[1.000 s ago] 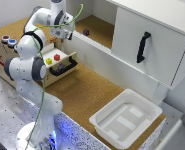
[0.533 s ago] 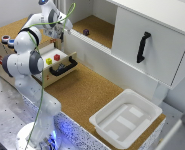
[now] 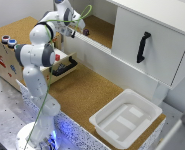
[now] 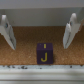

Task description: Grasp the purple block

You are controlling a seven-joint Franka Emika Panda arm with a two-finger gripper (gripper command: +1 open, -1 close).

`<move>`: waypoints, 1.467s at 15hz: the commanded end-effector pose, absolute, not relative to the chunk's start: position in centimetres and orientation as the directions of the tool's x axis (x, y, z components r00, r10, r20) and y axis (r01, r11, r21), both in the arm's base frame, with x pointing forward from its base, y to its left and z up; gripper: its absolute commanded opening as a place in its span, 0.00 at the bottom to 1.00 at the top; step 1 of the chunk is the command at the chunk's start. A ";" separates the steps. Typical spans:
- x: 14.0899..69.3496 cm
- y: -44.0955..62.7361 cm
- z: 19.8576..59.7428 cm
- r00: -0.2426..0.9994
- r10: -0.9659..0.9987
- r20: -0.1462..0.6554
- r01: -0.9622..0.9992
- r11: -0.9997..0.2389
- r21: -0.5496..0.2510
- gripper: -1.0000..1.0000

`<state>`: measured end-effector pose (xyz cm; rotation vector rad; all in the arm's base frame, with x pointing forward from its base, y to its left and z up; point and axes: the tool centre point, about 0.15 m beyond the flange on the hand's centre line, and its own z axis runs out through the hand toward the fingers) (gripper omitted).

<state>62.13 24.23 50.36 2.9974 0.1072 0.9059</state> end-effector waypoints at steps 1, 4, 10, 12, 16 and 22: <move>67.1 24.4 48.9 0.865 0.103 0.491 0.038 -0.989 0.140 1.00; 67.8 24.5 48.2 0.866 0.102 0.490 0.044 -0.991 0.130 1.00; 67.9 24.4 46.2 0.874 0.098 0.476 0.058 -0.993 0.098 0.00; 68.2 24.5 46.2 0.869 0.102 0.484 0.063 -0.993 0.097 0.00; 67.9 24.7 47.2 0.840 0.118 0.529 0.060 -0.990 0.126 0.00; 59.6 23.5 53.0 0.758 0.107 0.643 0.027 -0.991 0.132 0.00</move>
